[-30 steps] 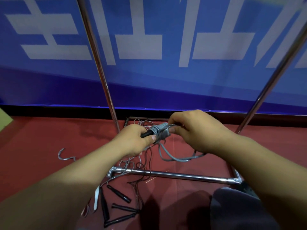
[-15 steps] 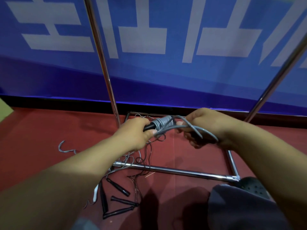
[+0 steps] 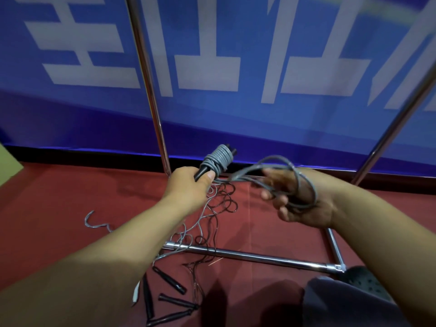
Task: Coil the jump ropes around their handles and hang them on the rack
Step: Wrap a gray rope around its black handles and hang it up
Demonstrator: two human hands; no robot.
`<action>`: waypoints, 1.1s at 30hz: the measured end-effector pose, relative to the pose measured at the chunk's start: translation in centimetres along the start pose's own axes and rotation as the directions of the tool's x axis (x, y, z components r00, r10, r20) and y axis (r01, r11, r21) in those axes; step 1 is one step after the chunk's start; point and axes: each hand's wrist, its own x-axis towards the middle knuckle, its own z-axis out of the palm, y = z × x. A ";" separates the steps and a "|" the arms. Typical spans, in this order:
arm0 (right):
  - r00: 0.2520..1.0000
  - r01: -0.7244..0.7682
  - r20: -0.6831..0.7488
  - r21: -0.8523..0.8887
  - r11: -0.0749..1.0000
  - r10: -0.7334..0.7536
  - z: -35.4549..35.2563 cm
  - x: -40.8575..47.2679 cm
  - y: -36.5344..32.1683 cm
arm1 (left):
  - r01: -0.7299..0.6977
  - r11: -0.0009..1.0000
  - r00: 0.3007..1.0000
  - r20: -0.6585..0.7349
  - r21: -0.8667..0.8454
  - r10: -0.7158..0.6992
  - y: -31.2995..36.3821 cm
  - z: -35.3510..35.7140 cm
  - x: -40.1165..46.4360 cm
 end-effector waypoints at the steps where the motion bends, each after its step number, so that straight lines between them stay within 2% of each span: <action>1: 0.999 -0.035 -0.013 0.176 0.984 0.038 -0.2 0.1 -0.3 | 0.023 0.998 1.000 -0.006 -0.054 -0.023 0.0 0.0 0.0; 3: 0.993 -0.024 -0.089 0.448 0.894 0.072 -0.7 0.3 -0.7 | 0.052 0.991 0.999 -0.008 -0.123 -0.053 0.1 0.1 -0.1; 5: 0.983 0.042 -0.172 0.575 0.817 0.071 -1.0 0.5 -0.8 | 0.057 0.986 0.998 -0.006 -0.154 -0.058 0.4 0.1 -0.3; 11: 0.944 0.196 -0.323 0.721 0.665 0.072 -0.8 0.9 -0.5 | 0.043 0.975 0.999 -0.002 -0.216 -0.045 1.1 0.8 -0.6; 14: 0.931 0.248 -0.364 0.708 0.661 0.041 -1.0 1.4 -0.5 | 0.064 0.967 0.997 -0.032 -0.245 -0.075 1.2 0.7 -0.7; 17: 0.947 0.141 -0.320 0.497 0.856 0.030 -0.5 0.9 -0.6 | 0.110 0.949 0.993 -0.013 -0.294 -0.119 1.3 0.2 -0.9; 19: 0.960 0.034 -0.281 0.182 0.983 0.019 0.2 0.3 -0.7 | 0.141 0.928 0.990 0.029 -0.346 -0.140 1.4 0.0 -1.2; 20: 0.960 0.004 -0.280 0.012 1.000 0.000 0.6 0.1 -0.6 | 0.154 0.911 0.988 0.055 -0.382 -0.144 1.5 0.0 -1.3; 22: 0.945 0.021 -0.306 -0.298 0.954 -0.116 1.2 0.1 -0.2 | 0.179 0.880 0.983 0.107 -0.441 -0.146 1.8 0.0 -1.5; 23: 0.921 0.067 -0.313 -0.460 0.885 -0.232 1.3 0.3 0.2 | 0.193 0.867 0.980 0.132 -0.460 -0.148 2.0 0.1 -1.7; 25: 0.848 0.145 -0.237 -0.756 0.638 -0.474 1.5 0.7 0.8 | 0.223 0.838 0.971 0.186 -0.498 -0.148 2.5 0.2 -2.1; 26: 0.831 0.169 -0.173 -0.827 0.536 -0.528 1.8 0.8 1.0 | 0.236 0.822 0.966 0.216 -0.519 -0.142 2.8 0.3 -2.3; 27: 0.835 0.199 -0.115 -0.849 0.490 -0.538 2.0 1.0 1.3 | 0.248 0.807 0.961 0.243 -0.536 -0.133 3.1 0.5 -2.6; 30: 0.871 0.287 -0.002 -0.809 0.513 -0.491 2.6 1.9 2.2 | 0.256 0.779 0.949 0.303 -0.572 -0.089 3.9 0.7 -3.2; 33: 0.877 0.349 -0.061 -0.601 0.719 -0.477 3.3 2.4 2.7 | 0.240 0.768 0.950 0.307 -0.593 -0.060 4.3 0.7 -3.5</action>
